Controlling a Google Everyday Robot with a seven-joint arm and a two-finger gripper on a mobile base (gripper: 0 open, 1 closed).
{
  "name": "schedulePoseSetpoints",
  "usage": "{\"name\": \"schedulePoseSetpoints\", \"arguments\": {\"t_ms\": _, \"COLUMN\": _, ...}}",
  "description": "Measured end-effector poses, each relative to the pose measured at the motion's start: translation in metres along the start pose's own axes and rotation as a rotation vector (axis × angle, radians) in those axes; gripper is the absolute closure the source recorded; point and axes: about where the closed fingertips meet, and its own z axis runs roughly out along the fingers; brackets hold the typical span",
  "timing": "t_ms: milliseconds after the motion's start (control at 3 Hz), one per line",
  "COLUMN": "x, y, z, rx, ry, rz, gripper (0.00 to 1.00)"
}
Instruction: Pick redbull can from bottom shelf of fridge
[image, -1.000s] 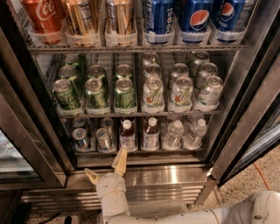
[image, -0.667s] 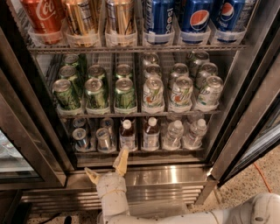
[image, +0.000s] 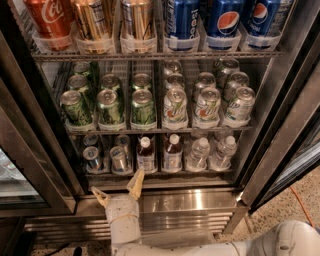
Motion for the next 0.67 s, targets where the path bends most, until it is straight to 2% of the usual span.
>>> {"name": "schedulePoseSetpoints", "arguments": {"t_ms": 333, "x": 0.0017, "y": 0.0079, "z": 0.0007, "rx": -0.005, "ry": 0.005, "rz": 0.008, "gripper": 0.07}}
{"name": "schedulePoseSetpoints", "arguments": {"t_ms": 667, "x": 0.0093, "y": 0.0084, "z": 0.0042, "rx": 0.004, "ry": 0.014, "rz": -0.006, "gripper": 0.25}}
